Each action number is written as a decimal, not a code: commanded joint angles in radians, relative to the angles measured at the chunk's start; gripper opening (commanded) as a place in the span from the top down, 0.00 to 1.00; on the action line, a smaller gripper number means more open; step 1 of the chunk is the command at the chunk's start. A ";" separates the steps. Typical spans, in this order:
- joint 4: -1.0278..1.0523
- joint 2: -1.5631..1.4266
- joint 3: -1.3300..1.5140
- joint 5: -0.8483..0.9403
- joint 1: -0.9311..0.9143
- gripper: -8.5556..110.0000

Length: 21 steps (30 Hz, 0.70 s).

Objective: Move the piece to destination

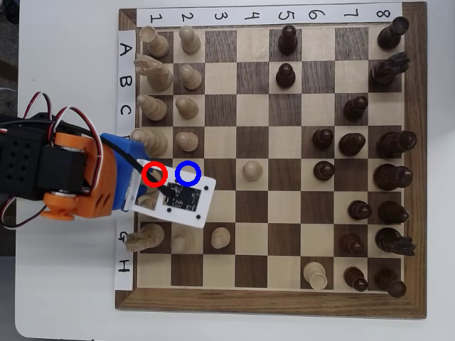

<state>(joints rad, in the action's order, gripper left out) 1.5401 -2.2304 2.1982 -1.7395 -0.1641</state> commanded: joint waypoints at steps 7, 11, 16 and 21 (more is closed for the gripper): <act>0.063 0.018 -0.278 -0.081 -0.032 0.93; 0.092 0.021 -0.327 -0.092 -0.032 0.93; 0.161 0.021 -0.400 -0.086 -0.026 0.93; 0.183 0.000 -0.454 -0.074 -0.028 0.93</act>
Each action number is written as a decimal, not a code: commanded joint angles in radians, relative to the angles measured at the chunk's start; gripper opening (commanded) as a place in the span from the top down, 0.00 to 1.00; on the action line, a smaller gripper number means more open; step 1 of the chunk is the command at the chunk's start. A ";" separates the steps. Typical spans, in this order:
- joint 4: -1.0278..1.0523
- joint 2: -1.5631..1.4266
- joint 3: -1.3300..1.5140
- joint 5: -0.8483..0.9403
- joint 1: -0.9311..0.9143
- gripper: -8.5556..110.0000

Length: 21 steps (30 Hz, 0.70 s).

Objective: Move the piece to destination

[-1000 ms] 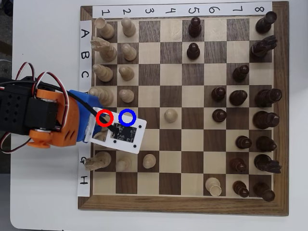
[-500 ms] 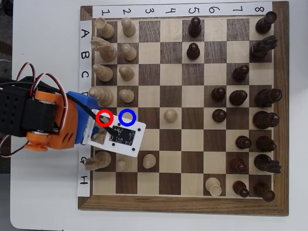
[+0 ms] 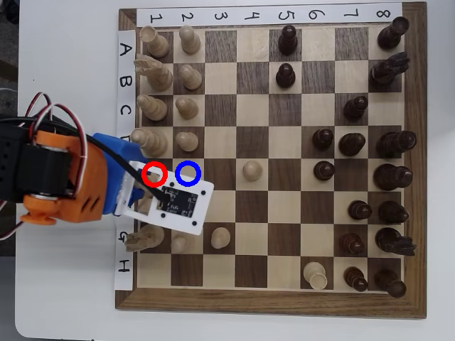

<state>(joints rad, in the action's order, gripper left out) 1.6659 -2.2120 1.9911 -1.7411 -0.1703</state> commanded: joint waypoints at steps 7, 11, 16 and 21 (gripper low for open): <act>0.058 -0.041 -0.270 -0.048 -0.021 0.93; 0.058 -0.051 -0.298 -0.034 -0.018 0.93; 0.058 -0.055 -0.344 -0.020 -0.005 0.93; 0.060 -0.057 -0.368 -0.011 0.009 0.93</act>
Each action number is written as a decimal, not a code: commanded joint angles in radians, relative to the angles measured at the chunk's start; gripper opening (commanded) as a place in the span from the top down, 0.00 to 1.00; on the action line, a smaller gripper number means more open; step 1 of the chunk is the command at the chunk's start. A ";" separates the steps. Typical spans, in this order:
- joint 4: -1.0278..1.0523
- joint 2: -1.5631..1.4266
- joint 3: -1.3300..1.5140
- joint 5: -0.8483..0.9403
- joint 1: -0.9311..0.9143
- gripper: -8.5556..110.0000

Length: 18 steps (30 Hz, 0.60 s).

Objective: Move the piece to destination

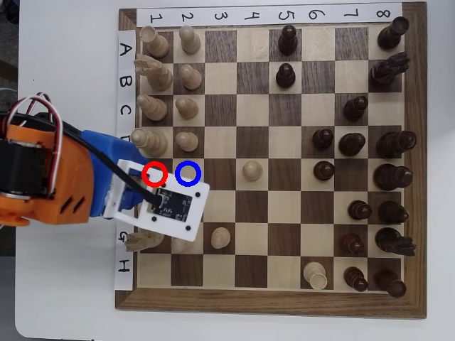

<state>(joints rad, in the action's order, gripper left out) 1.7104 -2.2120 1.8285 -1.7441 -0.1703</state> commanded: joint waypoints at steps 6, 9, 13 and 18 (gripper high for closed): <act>0.015 -0.063 -0.210 -0.015 0.038 0.93; 0.015 -0.061 -0.213 -0.023 0.063 0.93; 0.015 -0.041 -0.236 -0.040 0.094 0.93; 0.015 0.005 -0.284 -0.054 0.107 0.93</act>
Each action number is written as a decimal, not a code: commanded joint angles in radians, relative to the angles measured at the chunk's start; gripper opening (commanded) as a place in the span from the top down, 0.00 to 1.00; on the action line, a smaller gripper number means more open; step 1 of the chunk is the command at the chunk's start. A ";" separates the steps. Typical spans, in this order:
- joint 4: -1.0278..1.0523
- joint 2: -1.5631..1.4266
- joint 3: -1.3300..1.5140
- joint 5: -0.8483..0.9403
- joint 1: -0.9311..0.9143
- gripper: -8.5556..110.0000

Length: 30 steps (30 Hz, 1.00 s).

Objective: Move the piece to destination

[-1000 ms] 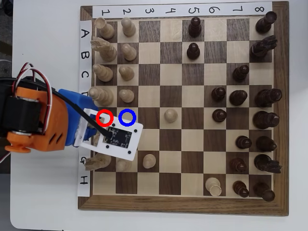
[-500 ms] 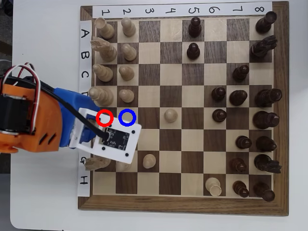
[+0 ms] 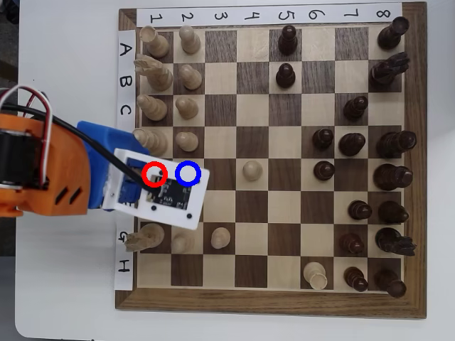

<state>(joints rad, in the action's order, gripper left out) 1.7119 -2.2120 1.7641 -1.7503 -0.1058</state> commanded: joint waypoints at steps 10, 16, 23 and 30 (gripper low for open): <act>0.012 0.057 -0.222 -0.035 0.040 0.93; 0.012 0.084 -0.178 -0.051 0.046 0.93; -0.009 0.147 -0.158 -0.101 0.069 0.93; -0.066 0.186 -0.107 -0.147 0.083 0.93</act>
<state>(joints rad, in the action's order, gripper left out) 1.7027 -2.0433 1.7043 -1.7503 -0.0568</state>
